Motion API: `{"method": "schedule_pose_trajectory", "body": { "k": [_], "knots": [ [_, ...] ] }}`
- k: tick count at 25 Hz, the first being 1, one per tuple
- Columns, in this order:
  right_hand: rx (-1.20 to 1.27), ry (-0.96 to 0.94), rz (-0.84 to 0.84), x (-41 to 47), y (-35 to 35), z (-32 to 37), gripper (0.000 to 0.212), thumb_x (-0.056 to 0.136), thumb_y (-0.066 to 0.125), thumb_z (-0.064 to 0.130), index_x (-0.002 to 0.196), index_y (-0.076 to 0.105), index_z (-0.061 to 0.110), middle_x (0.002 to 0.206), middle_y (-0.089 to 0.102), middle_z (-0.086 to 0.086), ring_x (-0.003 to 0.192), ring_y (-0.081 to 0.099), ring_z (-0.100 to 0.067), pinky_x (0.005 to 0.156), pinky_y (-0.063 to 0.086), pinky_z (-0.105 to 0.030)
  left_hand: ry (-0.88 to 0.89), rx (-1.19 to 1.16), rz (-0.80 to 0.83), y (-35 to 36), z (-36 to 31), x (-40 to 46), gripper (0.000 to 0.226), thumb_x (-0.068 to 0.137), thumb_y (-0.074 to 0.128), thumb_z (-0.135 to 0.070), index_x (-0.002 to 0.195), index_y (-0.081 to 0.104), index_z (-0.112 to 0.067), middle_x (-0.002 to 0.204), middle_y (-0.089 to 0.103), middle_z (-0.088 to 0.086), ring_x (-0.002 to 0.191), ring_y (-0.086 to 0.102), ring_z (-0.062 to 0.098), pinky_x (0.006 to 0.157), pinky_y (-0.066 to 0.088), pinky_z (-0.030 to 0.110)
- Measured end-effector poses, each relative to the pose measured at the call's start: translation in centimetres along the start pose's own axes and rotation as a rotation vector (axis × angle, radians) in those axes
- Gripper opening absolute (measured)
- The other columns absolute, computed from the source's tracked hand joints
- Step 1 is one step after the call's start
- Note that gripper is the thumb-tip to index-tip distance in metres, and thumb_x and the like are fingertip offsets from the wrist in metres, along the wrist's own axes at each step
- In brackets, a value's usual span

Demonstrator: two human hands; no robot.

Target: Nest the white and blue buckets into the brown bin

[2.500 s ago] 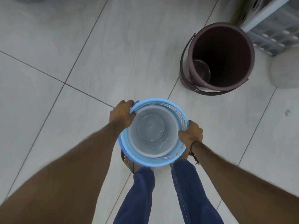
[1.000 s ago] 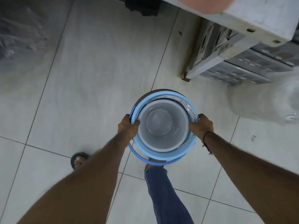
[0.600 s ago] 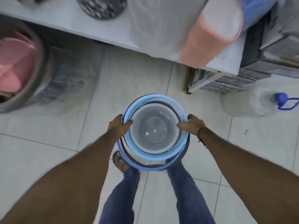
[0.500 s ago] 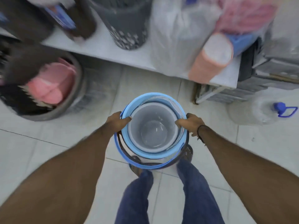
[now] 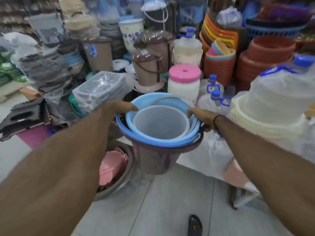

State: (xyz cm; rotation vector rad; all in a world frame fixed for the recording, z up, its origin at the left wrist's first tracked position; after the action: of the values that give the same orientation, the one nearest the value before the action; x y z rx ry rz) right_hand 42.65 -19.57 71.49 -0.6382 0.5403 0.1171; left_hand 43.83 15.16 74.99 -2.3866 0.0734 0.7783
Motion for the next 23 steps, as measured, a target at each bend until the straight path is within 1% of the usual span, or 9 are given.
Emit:
{"method": "schedule_pose_trajectory", "body": {
  "k": [1,5,6,9,11,14,17,20,23],
  "knots": [
    [0.014,-0.030,-0.052,0.7,-2.2,2.1,0.047,0.044,0.065,0.048,0.077,0.061,0.014,0.045,0.055,-0.005,0.035,0.045,-0.019,0.043,0.027,-0.019,0.010,0.007,-0.019,-0.8,-2.6,0.4,0.048,0.083,0.069,-0.044,0.112,0.061,-0.006,0.092,0.070,0.019,0.078,0.068,0.033,0.079,0.059,0.046],
    [0.020,-0.133,-0.293,4.6,-10.6,7.6,0.055,0.042,0.068,0.051,0.079,0.064,0.010,0.046,0.060,-0.007,0.030,0.051,-0.023,0.040,0.036,-0.023,0.151,0.025,-0.164,-2.4,-12.1,4.3,0.035,0.086,0.065,-0.045,0.094,0.058,-0.011,0.072,0.061,0.005,0.048,0.063,0.019,0.041,0.048,0.025],
    [0.014,-0.139,-0.357,6.1,-12.3,8.2,0.058,0.041,0.068,0.054,0.078,0.065,0.010,0.052,0.062,-0.008,0.031,0.052,-0.024,0.039,0.040,-0.025,0.154,0.020,-0.162,-2.0,-13.7,5.9,0.035,0.085,0.067,-0.045,0.094,0.057,-0.013,0.073,0.061,0.005,0.049,0.063,0.019,0.042,0.048,0.026],
    [-0.065,-0.143,-0.442,11.4,-14.9,8.1,0.052,0.042,0.064,0.062,0.067,0.063,0.016,0.062,0.064,-0.008,0.038,0.058,-0.026,0.037,0.045,-0.023,0.104,-0.024,-0.121,1.0,-15.9,13.0,0.044,0.083,0.070,-0.045,0.109,0.060,-0.010,0.081,0.067,0.010,0.063,0.065,0.024,0.062,0.056,0.038],
    [-0.086,-0.099,-0.391,15.7,-14.7,6.6,0.053,0.044,0.062,0.063,0.067,0.062,0.015,0.058,0.063,-0.008,0.040,0.057,-0.025,0.035,0.042,-0.021,0.096,-0.021,-0.140,3.3,-16.1,18.0,0.047,0.081,0.074,-0.041,0.113,0.062,-0.008,0.078,0.065,0.007,0.061,0.063,0.023,0.061,0.054,0.038],
    [-0.103,0.009,-0.287,22.3,-12.8,2.2,0.064,0.046,0.060,0.070,0.073,0.063,0.012,0.058,0.063,-0.007,0.040,0.055,-0.022,0.037,0.039,-0.019,0.036,0.060,-0.176,7.7,-14.0,24.4,0.060,0.077,0.079,-0.042,0.118,0.063,-0.001,0.107,0.067,0.013,0.081,0.063,0.027,0.069,0.052,0.037],
    [-0.089,0.074,-0.165,28.2,-8.8,-2.5,0.074,0.063,0.064,0.069,0.103,0.068,0.008,0.096,0.072,-0.015,0.074,0.069,-0.029,0.055,0.051,-0.029,-0.058,0.202,-0.138,12.0,-10.3,28.6,0.063,0.078,0.077,-0.044,0.122,0.063,-0.002,0.123,0.065,0.018,0.104,0.063,0.032,0.090,0.051,0.038],
    [-0.090,0.167,-0.082,32.0,-4.2,-6.8,0.067,0.080,0.066,0.057,0.123,0.065,0.005,0.119,0.069,-0.018,0.103,0.066,-0.033,0.086,0.055,-0.037,-0.125,0.282,-0.113,14.5,-6.7,30.6,0.062,0.077,0.076,-0.041,0.123,0.059,-0.005,0.120,0.066,0.018,0.098,0.063,0.033,0.082,0.051,0.036],
    [-0.136,0.197,-0.077,33.5,-2.9,-6.3,0.071,0.080,0.067,0.058,0.130,0.060,0.008,0.129,0.064,-0.016,0.113,0.062,-0.034,0.098,0.051,-0.044,-0.115,0.263,-0.091,15.3,-6.1,32.2,0.062,0.077,0.077,-0.041,0.125,0.057,-0.006,0.122,0.065,0.018,0.102,0.065,0.033,0.088,0.054,0.038]
  ]
}}
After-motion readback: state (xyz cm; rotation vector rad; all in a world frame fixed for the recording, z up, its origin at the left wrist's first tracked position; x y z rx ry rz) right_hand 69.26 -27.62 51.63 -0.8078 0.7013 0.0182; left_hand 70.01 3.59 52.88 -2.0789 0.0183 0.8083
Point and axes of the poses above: each hand's wrist, its own x-axis towards the middle knuckle, its own y-axis out of the palm, z = x × y, the point moved 5 cm from there along x, towards the middle knuckle
